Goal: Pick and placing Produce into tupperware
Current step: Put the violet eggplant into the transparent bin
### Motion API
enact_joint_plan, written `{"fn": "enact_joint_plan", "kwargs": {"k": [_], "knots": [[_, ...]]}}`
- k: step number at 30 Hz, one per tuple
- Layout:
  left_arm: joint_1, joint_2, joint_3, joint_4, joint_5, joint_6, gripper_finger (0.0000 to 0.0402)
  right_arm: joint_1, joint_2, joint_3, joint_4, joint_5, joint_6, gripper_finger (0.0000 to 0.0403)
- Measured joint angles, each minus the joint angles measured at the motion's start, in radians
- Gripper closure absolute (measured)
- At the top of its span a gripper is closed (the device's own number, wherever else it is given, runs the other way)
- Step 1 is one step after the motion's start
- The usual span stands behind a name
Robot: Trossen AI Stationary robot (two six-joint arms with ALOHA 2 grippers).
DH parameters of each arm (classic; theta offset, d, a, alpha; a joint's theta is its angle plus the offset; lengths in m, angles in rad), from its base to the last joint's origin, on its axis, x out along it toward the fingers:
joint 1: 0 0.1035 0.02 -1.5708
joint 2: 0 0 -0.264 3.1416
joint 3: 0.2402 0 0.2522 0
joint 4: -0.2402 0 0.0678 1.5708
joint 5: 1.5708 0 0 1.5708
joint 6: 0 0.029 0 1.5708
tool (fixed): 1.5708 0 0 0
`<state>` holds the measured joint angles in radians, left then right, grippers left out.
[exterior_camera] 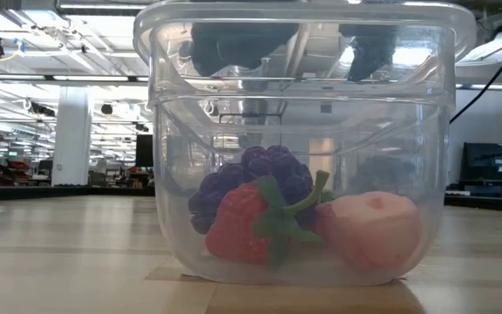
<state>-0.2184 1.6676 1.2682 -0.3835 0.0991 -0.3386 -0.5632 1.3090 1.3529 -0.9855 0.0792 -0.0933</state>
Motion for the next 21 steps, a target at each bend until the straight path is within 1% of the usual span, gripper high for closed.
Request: {"fn": "enact_joint_plan", "kwargs": {"k": [11, 13, 15, 17, 19, 21], "knots": [[-0.04, 0.037, 0.003, 0.099, 0.078, 0.014, 0.0248, 0.0, 0.0, 0.0, 0.0, 0.0, 0.015, 0.028], [-0.044, 0.046, 0.0, 0.083, 0.093, 0.014, 0.0248, 0.0, 0.0, 0.0, 0.0, -0.001, 0.015, 0.028], [-0.044, 0.068, 0.002, 0.126, 0.119, 0.014, 0.0248, 0.0, 0.0, 0.0, 0.001, -0.001, 0.018, 0.028], [-0.044, 0.073, 0.0, 0.106, 0.143, 0.014, 0.0248, 0.0, 0.0, 0.0, 0.005, -0.001, 0.027, 0.028], [-0.045, 0.093, 0.003, 0.15, 0.151, 0.014, 0.0248, 0.0, 0.0, 0.0, 0.006, -0.001, 0.039, 0.028], [-0.045, 0.096, 0.0, 0.133, 0.163, 0.015, 0.0248, 0.002, 0.0, 0.0, 0.007, -0.004, 0.041, 0.028]]}}
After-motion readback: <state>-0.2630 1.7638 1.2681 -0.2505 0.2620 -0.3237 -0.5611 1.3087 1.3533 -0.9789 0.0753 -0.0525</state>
